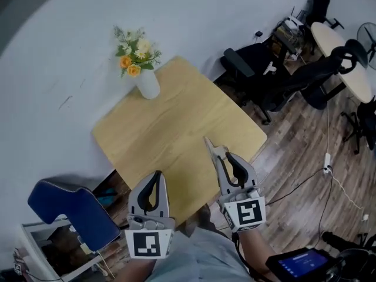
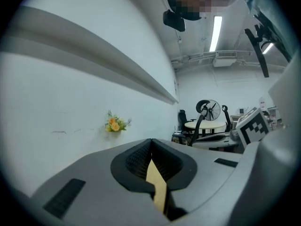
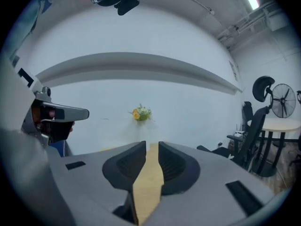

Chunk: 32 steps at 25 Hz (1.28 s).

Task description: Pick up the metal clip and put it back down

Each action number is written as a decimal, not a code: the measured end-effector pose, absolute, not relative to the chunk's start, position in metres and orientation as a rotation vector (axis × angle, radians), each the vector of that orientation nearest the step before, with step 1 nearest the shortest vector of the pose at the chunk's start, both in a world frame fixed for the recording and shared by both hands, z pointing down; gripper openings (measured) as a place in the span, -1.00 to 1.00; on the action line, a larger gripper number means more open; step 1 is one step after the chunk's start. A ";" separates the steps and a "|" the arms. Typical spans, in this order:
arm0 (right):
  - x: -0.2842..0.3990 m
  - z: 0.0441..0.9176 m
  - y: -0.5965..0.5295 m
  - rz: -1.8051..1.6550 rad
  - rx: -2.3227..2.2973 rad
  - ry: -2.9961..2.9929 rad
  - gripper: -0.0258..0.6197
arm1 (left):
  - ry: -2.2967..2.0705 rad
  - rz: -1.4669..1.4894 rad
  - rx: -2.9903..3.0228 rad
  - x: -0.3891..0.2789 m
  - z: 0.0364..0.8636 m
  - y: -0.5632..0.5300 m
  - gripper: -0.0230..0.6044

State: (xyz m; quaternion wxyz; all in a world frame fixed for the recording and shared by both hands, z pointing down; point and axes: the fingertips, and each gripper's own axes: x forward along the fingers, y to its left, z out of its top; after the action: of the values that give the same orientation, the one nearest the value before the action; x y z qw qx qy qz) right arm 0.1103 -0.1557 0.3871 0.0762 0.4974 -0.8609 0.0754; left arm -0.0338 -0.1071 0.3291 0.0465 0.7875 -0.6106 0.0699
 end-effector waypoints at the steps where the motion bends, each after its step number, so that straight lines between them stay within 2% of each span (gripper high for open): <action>1: 0.102 0.374 -0.151 0.200 1.466 -2.612 -0.62 | -1.894 0.196 2.401 -0.036 0.320 -0.105 -0.87; 6: 0.066 0.328 -0.135 0.051 1.351 -2.742 -0.67 | -2.056 0.121 2.373 -0.052 0.282 -0.097 -0.87; 11: 0.042 0.318 -0.118 -0.016 1.253 -2.793 -0.74 | -2.200 0.053 2.318 -0.069 0.261 -0.082 -0.87; 32: 0.014 0.305 -0.105 -0.044 1.146 -2.848 -0.78 | -2.306 0.092 2.219 -0.095 0.263 -0.055 -0.87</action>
State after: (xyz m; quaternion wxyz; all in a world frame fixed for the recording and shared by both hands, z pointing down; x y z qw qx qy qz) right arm 0.0143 -0.1050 0.3045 0.0359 0.3730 -0.9270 -0.0143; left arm -0.0950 -0.0546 0.2628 -0.0300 0.6929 -0.7198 0.0287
